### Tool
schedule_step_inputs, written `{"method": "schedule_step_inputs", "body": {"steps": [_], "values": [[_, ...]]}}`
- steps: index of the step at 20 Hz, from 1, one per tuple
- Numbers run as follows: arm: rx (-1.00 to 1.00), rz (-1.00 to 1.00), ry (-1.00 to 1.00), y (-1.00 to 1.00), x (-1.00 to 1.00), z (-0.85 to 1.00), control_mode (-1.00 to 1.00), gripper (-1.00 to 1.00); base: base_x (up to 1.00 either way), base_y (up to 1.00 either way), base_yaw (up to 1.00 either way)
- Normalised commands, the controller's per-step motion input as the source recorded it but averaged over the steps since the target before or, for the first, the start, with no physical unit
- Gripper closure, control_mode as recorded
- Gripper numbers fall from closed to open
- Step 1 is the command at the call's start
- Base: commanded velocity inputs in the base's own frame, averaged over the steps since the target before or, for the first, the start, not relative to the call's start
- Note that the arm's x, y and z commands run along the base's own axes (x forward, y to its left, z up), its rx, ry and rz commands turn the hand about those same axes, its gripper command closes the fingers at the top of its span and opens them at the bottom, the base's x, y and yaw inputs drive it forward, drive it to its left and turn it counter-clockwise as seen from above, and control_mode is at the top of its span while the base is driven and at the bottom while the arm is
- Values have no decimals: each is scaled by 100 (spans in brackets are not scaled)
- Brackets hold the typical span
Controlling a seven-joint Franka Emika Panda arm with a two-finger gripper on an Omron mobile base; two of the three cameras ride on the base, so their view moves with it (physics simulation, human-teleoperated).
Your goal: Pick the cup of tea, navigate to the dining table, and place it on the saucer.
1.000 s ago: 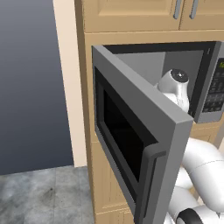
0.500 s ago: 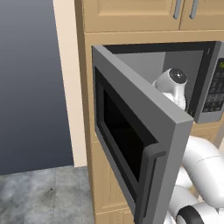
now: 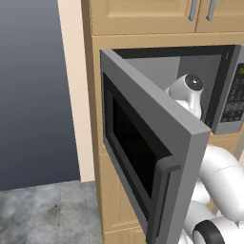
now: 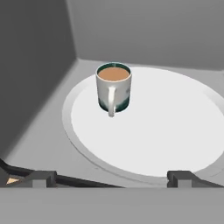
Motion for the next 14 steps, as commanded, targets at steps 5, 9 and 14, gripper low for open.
{"method": "schedule_step_inputs", "body": {"steps": [5, 9, 14], "values": [[0, 0, -1, 0, 27, 0, -100, -100, 0, 0, 0], [0, 0, 0, 0, 28, 0, -100, -100, 0, 0, 0], [0, -1, 0, 10, 30, 0, -100, -100, 0, 0, 0]]}}
